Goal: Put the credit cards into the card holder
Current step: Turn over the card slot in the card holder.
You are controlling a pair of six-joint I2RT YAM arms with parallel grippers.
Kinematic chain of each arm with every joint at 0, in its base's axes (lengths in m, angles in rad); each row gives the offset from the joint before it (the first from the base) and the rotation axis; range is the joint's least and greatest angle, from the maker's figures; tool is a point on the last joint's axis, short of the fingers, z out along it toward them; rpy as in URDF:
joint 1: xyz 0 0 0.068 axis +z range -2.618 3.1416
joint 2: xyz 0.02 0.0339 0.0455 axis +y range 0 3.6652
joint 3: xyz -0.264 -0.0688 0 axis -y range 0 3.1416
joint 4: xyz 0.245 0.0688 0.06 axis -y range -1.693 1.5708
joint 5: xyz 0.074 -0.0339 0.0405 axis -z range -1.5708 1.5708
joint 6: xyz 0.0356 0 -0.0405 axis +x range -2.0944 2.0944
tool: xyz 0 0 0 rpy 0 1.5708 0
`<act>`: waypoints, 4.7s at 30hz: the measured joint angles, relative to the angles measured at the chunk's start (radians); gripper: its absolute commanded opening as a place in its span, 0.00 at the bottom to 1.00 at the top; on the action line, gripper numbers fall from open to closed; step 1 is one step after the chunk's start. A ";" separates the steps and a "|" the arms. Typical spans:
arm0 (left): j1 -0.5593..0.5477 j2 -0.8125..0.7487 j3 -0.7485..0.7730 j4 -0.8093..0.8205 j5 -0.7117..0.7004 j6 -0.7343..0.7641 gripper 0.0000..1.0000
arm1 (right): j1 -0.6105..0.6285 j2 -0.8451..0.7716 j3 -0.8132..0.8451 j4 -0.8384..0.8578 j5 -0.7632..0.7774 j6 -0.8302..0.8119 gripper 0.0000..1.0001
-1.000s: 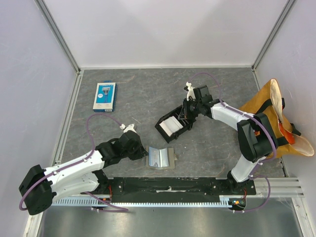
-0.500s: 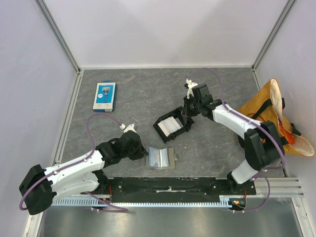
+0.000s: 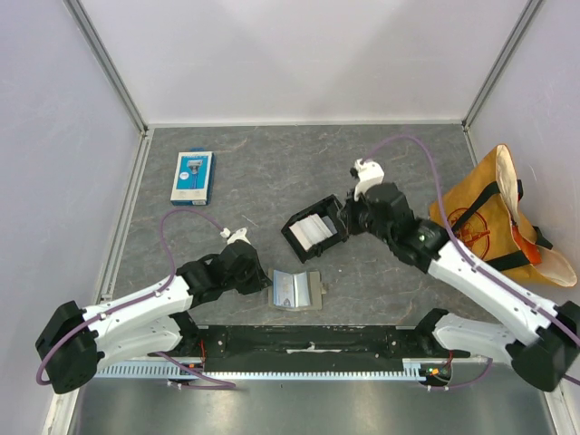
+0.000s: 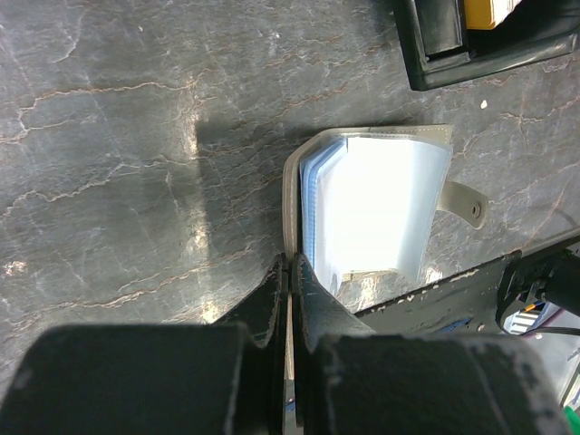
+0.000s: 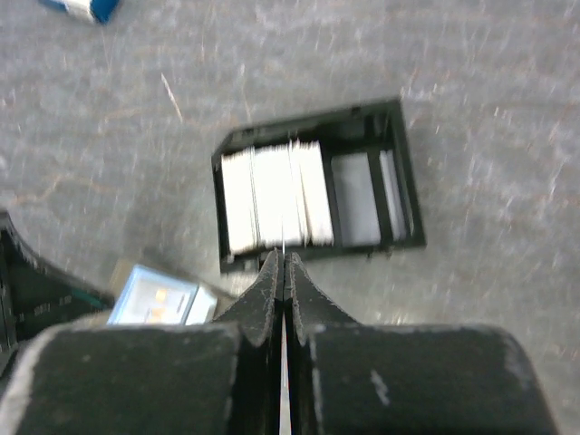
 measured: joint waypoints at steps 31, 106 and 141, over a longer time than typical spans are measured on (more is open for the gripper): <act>0.000 -0.016 -0.010 0.003 0.000 0.000 0.02 | 0.349 0.032 -0.375 -0.081 0.279 0.360 0.04; 0.000 -0.022 -0.026 0.026 0.010 0.000 0.02 | 0.350 0.158 -0.346 -0.053 0.150 0.342 0.16; 0.000 -0.051 -0.048 0.051 0.038 -0.009 0.02 | 0.549 0.105 -0.203 0.078 0.293 0.604 0.00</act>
